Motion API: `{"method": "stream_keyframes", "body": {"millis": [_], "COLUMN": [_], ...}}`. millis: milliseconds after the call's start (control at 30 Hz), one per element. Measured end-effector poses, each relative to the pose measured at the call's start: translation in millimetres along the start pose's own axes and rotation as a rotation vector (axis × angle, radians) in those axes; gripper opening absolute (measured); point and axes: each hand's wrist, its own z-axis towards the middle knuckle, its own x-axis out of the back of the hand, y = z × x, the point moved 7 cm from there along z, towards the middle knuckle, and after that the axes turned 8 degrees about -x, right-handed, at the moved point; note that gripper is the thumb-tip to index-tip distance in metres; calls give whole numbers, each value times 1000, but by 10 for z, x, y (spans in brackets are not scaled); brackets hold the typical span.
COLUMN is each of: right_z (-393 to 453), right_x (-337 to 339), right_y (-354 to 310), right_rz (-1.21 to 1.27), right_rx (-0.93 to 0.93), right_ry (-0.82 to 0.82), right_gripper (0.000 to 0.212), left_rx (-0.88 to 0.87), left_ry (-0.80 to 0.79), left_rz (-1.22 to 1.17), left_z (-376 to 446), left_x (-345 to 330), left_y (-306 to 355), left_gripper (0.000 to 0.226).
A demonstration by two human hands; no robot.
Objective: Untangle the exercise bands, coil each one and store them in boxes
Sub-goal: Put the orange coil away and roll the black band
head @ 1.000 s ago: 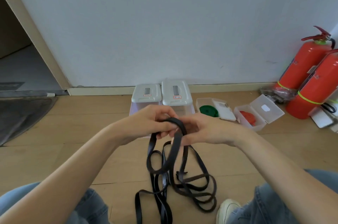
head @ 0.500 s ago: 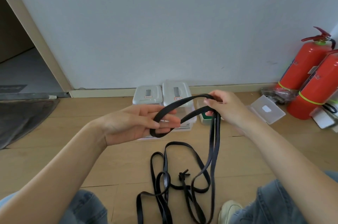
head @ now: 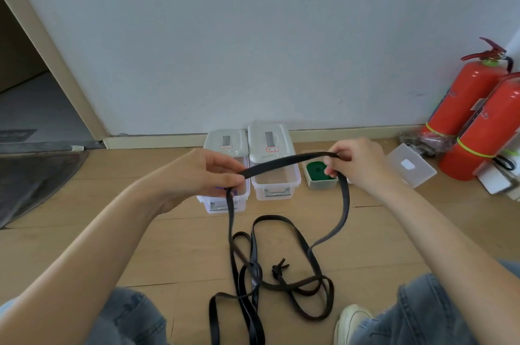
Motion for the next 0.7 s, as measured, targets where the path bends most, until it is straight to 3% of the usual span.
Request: {"method": "stream_keyframes", "body": {"millis": [133,233,333,533,600,700], "right_z": [-65,-194,-270,-210,-187,-194], "right_x": [-164,-352,-451,-364,-314,-295], "right_y": [-101,-239,-335,-448,-480,-504], "right_rz": [-91,143,309,472,462,328], "right_rx": [54,90,110,143,178,230], "right_ry": [-183,-406,-503,-402,-339,-318], "right_gripper": [23,18,21,12,17,13], "left_rx": [-117,-164,-195,-255,-252,-243], "left_ry": [215,262,246,435,411,329], "left_rz": [138,96,265,709,678,339], "left_z": [11,18,19,32,72,95], "left_x": [96,91,-2,-75,-90,-121], "left_y": [117,185,265,428,421,398], "left_gripper": [24,26,17,14,6,4]}}
